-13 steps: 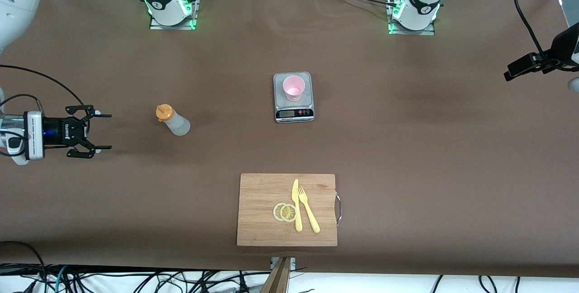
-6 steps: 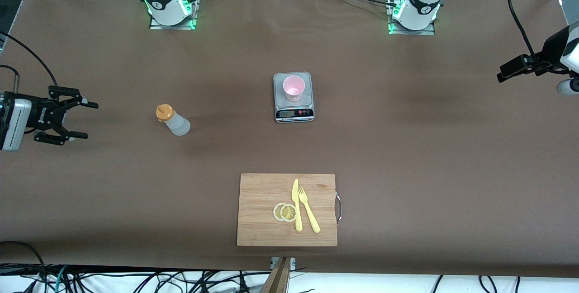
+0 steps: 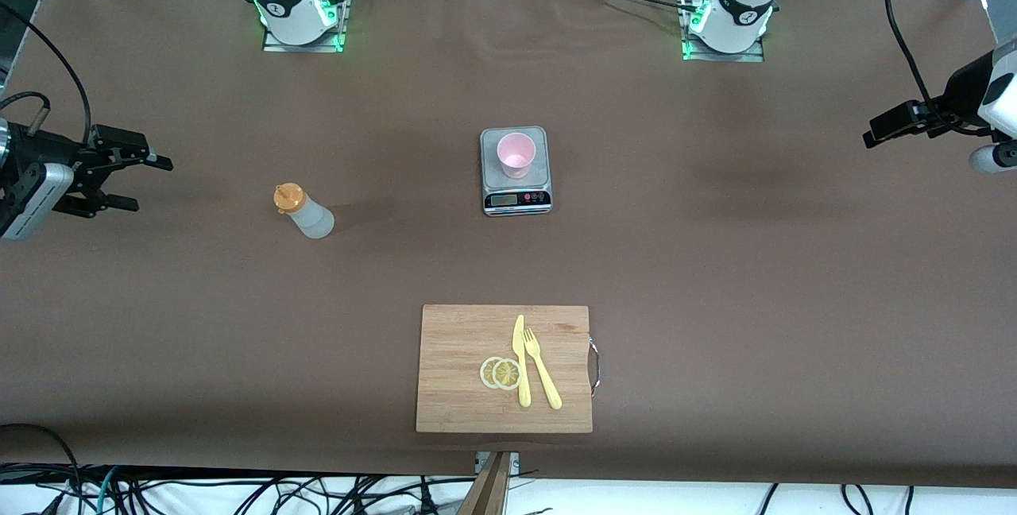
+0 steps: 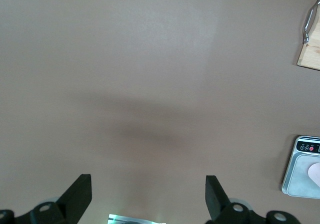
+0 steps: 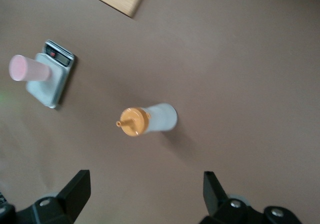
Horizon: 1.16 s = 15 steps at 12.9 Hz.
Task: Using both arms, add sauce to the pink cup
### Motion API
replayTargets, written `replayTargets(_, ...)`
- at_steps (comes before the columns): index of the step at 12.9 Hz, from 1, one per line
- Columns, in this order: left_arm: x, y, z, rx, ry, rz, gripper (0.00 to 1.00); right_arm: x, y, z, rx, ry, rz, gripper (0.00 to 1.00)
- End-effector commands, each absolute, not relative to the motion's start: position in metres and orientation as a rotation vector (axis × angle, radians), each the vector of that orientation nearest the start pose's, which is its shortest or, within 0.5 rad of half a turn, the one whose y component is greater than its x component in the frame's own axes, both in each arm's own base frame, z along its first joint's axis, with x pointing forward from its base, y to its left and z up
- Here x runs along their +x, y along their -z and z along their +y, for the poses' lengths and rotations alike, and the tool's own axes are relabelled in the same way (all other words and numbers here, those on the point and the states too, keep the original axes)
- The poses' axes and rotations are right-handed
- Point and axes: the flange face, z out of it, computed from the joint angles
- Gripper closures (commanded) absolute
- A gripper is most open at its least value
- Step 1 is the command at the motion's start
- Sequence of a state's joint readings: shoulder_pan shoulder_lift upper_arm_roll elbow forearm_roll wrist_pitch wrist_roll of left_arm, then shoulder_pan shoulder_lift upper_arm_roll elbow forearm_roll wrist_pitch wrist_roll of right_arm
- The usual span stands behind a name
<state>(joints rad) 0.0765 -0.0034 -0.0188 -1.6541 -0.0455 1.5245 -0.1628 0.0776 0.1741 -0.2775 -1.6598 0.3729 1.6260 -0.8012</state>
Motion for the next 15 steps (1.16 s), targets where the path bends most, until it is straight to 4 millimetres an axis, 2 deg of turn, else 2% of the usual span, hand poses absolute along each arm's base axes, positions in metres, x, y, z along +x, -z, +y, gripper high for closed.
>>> replayTargets(1,0.546,-0.586,0.039,-3.177,-0.207,-0.360,0.00,0.567,-0.511,-0.054,-2.856,-0.095,-0.638,0.00)
replayTargets(2,0.549,-0.580,0.055,-3.177,-0.222,-0.388,0.00,0.563,-0.517,-0.042,-2.935,-0.126,-0.559,0.00)
replayTargets(3,0.550,-0.580,0.071,-3.208,-0.220,-0.417,0.00,0.559,-0.520,-0.039,-3.010,-0.158,-0.472,0.00)
replayTargets(4,0.548,-0.577,0.075,-3.240,-0.239,-0.435,0.00,0.554,-0.518,-0.035,-3.056,-0.186,-0.412,0.00)
replayTargets(7,0.542,-0.585,0.059,-3.234,-0.277,-0.380,0.00,0.541,-0.521,-0.040,-3.090,-0.160,-0.259,0.00)
replayTargets(9,0.547,-0.587,0.038,-3.126,-0.232,-0.270,0.00,0.530,-0.523,-0.054,-3.088,-0.133,-0.187,0.00)
replayTargets(11,0.549,-0.592,0.012,-3.053,-0.181,-0.188,0.00,0.521,-0.537,-0.061,-3.098,-0.068,-0.166,0.00)
replayTargets(13,0.552,-0.595,0.019,-3.054,-0.134,-0.175,0.00,0.516,-0.545,-0.062,-3.103,-0.074,-0.171,0.00)
replayTargets(15,0.552,-0.595,0.027,-3.056,-0.135,-0.177,0.00,0.513,-0.544,-0.054,-3.107,-0.132,-0.040,0.00)
